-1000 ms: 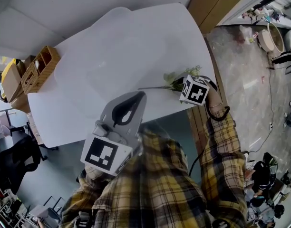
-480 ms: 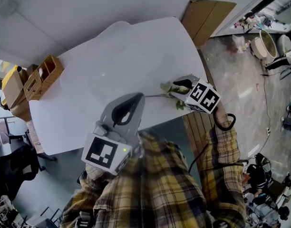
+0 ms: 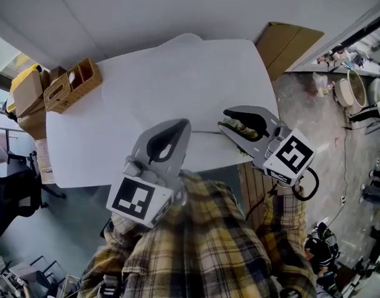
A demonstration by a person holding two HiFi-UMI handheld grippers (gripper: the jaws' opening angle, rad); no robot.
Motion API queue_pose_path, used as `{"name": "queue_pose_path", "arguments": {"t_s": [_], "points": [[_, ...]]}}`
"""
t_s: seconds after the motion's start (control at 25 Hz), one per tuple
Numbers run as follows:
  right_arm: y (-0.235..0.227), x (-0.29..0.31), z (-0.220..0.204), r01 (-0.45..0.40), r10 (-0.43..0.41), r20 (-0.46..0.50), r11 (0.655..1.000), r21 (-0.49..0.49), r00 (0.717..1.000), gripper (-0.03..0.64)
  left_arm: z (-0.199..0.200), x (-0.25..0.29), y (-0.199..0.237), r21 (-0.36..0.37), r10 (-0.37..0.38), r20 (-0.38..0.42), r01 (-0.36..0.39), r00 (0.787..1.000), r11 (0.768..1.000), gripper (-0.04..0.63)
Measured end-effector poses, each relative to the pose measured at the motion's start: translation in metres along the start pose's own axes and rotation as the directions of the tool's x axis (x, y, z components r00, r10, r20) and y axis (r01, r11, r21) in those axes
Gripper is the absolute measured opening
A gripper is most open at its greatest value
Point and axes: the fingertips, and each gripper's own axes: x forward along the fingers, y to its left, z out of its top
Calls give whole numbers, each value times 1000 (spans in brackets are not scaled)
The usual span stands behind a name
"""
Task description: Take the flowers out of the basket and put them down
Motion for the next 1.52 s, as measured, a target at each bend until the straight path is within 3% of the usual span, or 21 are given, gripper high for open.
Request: {"name": "queue_pose_path", "arguments": {"t_s": [0.28,0.48,0.6,0.84,1.52], "points": [[45,74,49,-89,85,161,996,20,983,51,2,-52,56,-15,174,29,-174,984,985,2],[69,116,57,-167,152,178,984,68,972,10,-1,-86,87,-36,283,37,-282,958,959,2],[80,135,64,-166,154,194,985,48,969,6,-3,-98,101,-46,312,41,-310,949,950,2],[88,150,73,-150,147,200,989,4,969,5,-8,-108,115,-65,336,46,-333,941,941,2],[65,145,61,-90,76,182,993,71,980,5,-6,-81,114,-73,268,46,-265,962,962,2]]}}
